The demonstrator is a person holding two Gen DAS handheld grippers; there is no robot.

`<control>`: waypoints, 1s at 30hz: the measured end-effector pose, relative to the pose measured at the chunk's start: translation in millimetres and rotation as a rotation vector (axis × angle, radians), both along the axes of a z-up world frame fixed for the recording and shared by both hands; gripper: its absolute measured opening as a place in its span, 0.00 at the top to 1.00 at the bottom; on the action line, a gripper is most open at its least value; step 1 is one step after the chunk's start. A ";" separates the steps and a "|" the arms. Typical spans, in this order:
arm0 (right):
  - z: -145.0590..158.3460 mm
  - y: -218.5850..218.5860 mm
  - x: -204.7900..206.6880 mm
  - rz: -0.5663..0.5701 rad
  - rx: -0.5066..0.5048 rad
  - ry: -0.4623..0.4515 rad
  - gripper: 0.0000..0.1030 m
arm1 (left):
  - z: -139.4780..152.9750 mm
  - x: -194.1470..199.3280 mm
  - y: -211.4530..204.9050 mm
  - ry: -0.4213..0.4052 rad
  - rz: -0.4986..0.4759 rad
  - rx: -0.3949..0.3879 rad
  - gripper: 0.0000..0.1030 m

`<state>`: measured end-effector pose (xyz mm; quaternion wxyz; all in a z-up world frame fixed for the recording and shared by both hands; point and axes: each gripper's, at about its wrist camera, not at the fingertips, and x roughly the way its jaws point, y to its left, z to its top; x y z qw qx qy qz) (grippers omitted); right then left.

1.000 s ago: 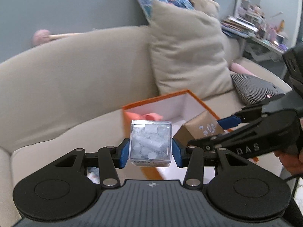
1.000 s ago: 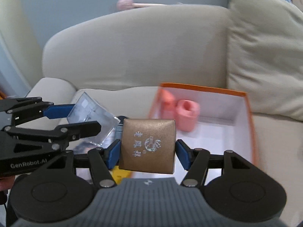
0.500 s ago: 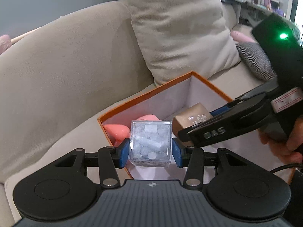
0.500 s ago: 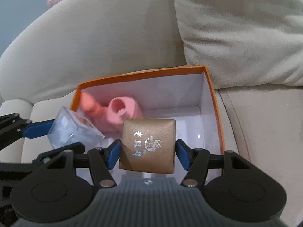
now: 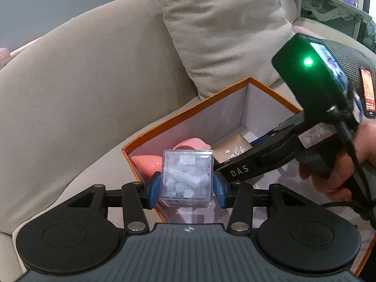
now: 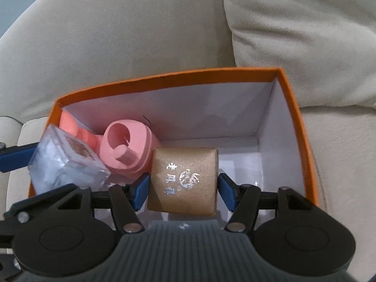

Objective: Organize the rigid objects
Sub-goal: 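Carry the gold-brown box and clear cube box into the shoebox and release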

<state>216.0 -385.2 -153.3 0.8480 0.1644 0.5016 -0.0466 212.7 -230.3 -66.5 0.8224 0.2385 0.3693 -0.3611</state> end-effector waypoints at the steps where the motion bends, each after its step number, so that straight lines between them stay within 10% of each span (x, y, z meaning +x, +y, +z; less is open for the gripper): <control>1: -3.0 -0.8 1.2 0.004 0.003 0.006 0.38 | -0.6 0.1 0.2 0.004 -0.001 -0.001 0.49; 12: 7.5 10.2 -4.3 0.275 -0.030 0.031 0.29 | -3.3 1.0 -2.5 0.016 -0.009 -0.002 0.49; 19: -1.5 31.0 -7.3 0.502 -0.256 0.094 0.68 | -3.3 -2.4 -3.1 0.027 -0.009 -0.021 0.49; 30: -0.9 33.3 13.3 0.647 -0.396 0.065 0.77 | -8.6 -3.4 -4.5 0.061 -0.002 -0.029 0.49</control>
